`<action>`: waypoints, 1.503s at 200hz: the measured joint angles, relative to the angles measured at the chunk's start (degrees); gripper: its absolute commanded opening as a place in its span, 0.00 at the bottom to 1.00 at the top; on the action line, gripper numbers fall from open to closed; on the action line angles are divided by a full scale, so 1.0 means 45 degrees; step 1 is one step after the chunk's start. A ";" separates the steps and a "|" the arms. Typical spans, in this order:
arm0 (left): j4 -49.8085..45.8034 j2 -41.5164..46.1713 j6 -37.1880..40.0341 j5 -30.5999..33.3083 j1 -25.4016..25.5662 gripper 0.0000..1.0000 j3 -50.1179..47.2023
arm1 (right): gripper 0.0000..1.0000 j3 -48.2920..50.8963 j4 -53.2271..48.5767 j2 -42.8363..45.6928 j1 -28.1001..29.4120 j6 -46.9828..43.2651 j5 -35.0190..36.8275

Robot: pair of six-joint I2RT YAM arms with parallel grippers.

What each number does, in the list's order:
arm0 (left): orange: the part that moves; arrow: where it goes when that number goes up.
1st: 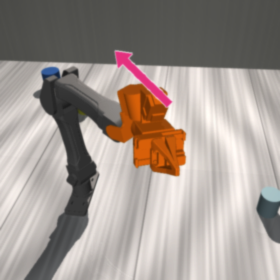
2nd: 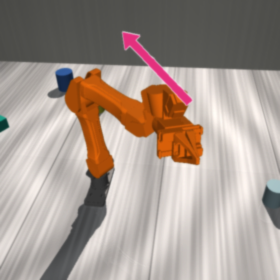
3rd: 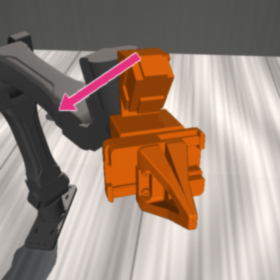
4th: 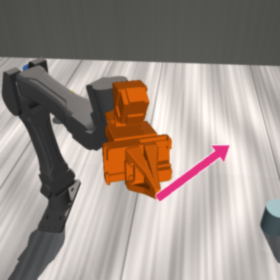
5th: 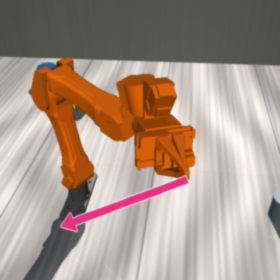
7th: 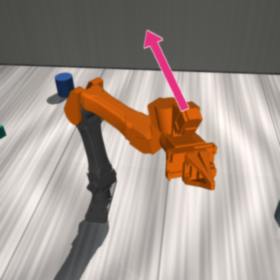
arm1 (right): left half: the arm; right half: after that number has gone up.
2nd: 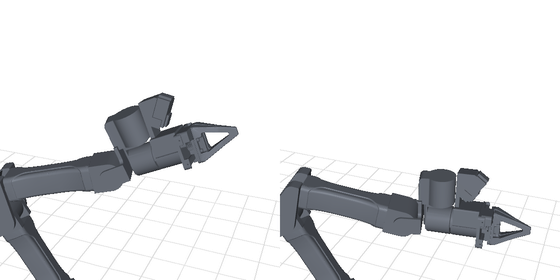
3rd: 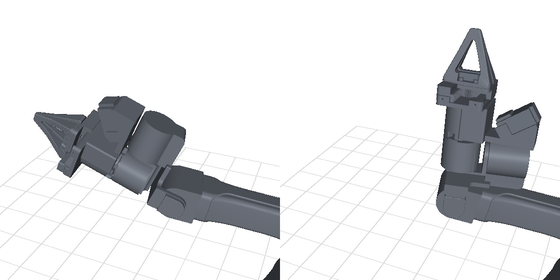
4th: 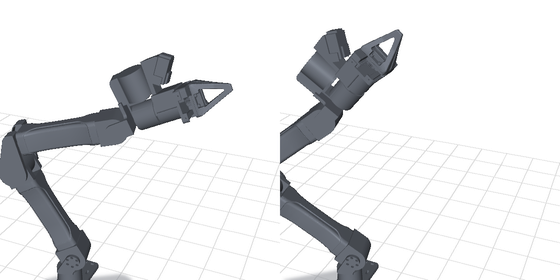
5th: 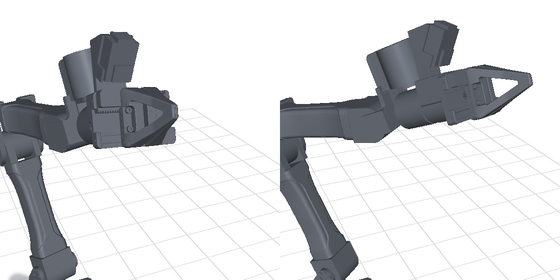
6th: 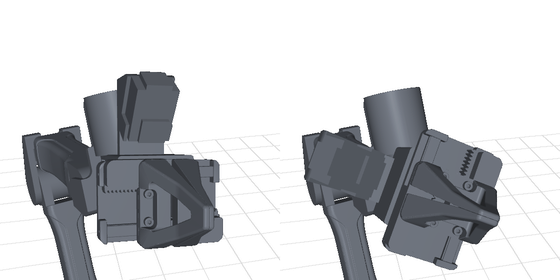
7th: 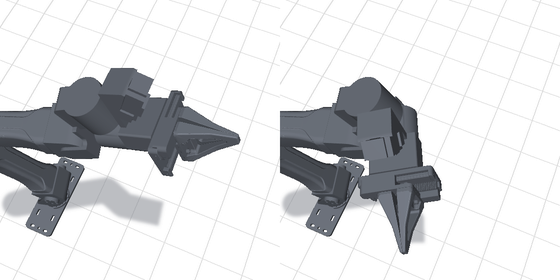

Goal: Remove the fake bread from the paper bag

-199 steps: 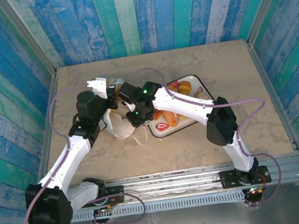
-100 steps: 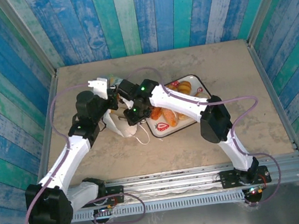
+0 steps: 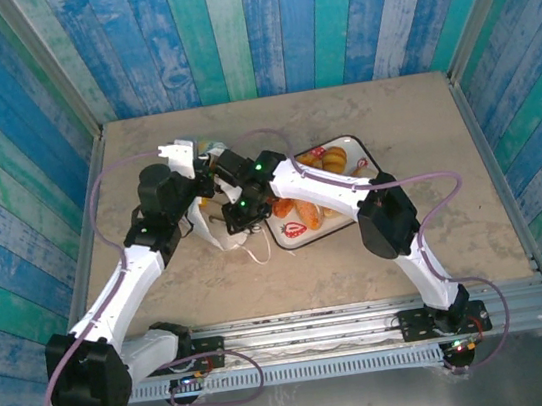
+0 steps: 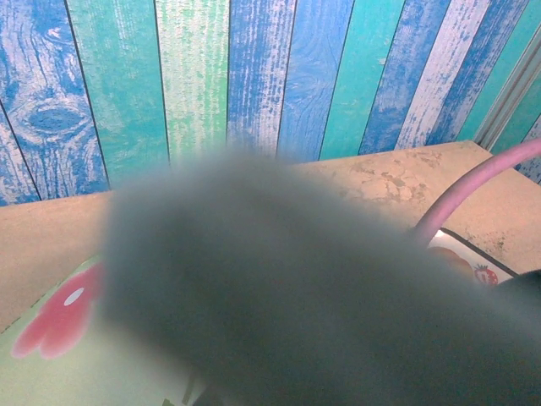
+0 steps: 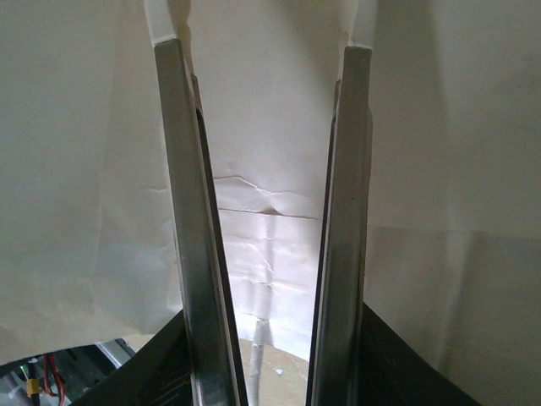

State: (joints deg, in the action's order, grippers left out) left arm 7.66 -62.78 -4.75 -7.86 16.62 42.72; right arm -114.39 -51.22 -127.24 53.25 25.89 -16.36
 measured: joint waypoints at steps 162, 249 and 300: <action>-0.0019 -0.0005 -0.0301 -0.0330 -0.0029 0.00 -0.0010 | 0.26 -0.0053 0.3512 -0.1078 -0.0466 0.2817 -0.2244; -0.0306 -0.0005 -0.0321 0.0398 0.0000 0.00 -0.0121 | 0.02 0.1025 0.4129 -0.0787 -0.0461 0.2861 -0.2186; 0.0811 0.0015 -0.0141 0.1282 0.0058 0.00 -0.0641 | 0.01 0.2467 0.4104 0.0641 -0.0476 0.2681 -0.1656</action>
State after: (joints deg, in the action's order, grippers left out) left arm 11.31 -62.72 -5.39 -2.09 16.88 39.83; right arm -103.28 -32.75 -124.36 51.11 37.95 -23.81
